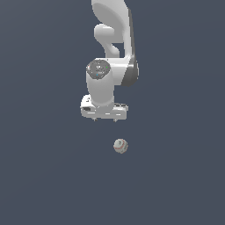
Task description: Pick up the object and move it to a goal position.
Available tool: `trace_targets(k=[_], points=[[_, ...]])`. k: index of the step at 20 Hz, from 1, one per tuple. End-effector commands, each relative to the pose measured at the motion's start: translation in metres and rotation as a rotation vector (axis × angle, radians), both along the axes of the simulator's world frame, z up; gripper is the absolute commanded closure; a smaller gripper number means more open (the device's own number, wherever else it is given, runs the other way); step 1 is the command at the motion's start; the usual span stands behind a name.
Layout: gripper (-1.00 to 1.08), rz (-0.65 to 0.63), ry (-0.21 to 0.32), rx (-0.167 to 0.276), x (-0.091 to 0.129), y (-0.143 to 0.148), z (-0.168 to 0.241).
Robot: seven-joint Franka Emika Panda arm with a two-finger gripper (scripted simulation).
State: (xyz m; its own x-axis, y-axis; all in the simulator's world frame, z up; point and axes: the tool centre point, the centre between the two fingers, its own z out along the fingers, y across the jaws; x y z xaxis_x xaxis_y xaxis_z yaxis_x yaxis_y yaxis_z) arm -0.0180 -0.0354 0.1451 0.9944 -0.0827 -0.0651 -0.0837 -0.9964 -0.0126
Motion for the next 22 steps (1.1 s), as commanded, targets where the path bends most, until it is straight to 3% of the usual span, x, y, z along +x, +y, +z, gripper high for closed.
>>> trace_targets(k=[1,11,22], points=[[-0.92,0.0,0.0,0.0,0.0,0.0,0.0],[-0.92,0.091,0.003,0.007,0.003,0.036,0.001],[-0.92,0.016,-0.003,0.002,0.013,0.038,-0.003]])
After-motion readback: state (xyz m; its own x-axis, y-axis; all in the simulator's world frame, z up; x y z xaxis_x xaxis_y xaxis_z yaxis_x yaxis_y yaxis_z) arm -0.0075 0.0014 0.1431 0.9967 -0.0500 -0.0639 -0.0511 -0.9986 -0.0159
